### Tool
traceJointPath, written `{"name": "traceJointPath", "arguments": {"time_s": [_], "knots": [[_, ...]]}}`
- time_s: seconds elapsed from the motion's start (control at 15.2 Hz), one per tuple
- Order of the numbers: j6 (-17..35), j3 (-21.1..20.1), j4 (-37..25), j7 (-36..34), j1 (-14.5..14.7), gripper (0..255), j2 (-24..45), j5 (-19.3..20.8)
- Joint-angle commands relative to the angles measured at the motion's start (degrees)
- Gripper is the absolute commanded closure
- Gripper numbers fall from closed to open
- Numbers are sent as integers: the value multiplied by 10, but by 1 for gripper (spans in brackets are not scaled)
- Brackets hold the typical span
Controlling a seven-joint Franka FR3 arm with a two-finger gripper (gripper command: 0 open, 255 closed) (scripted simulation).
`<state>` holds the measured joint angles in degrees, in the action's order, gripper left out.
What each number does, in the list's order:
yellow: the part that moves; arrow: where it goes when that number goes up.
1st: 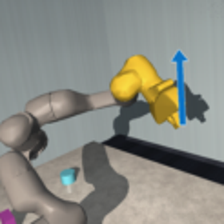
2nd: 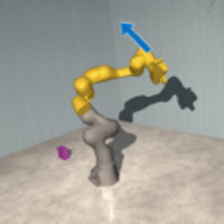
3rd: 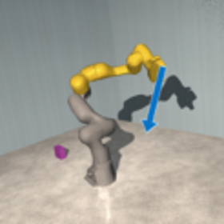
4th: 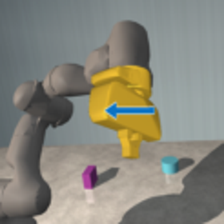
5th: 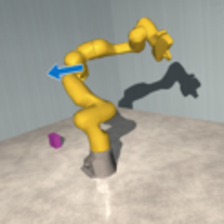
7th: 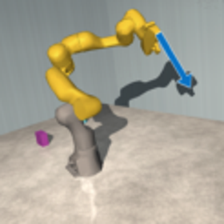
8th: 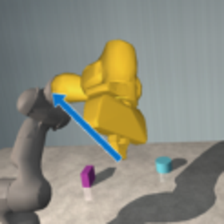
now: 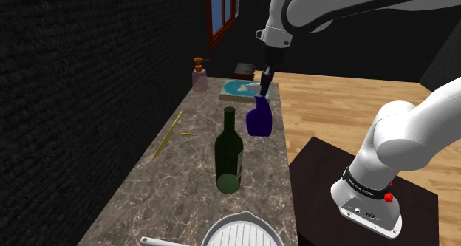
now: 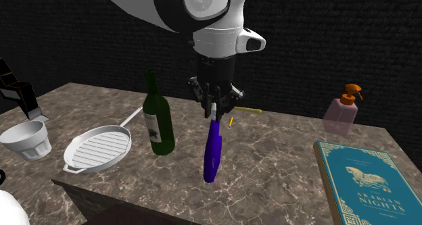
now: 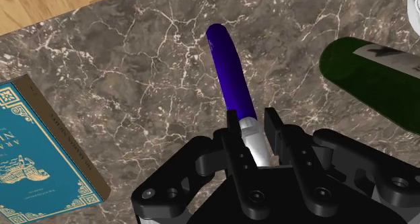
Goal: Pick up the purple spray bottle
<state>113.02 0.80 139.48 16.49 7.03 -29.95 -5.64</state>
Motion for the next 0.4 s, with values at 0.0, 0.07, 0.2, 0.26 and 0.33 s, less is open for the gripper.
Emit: {"name": "traceJointPath", "arguments": {"time_s": [0.0, 0.07, 0.2, 0.26, 0.33], "knots": [[-15, -1, -12, -2, 0, 255, -3, 0], [-23, 0, -19, -3, 0, 255, -4, 1], [-39, 0, -34, -4, 0, 255, -6, 1], [-40, 0, -35, -4, 0, 255, -6, 1], [-40, 0, -35, -4, 0, 255, -6, 1]]}}
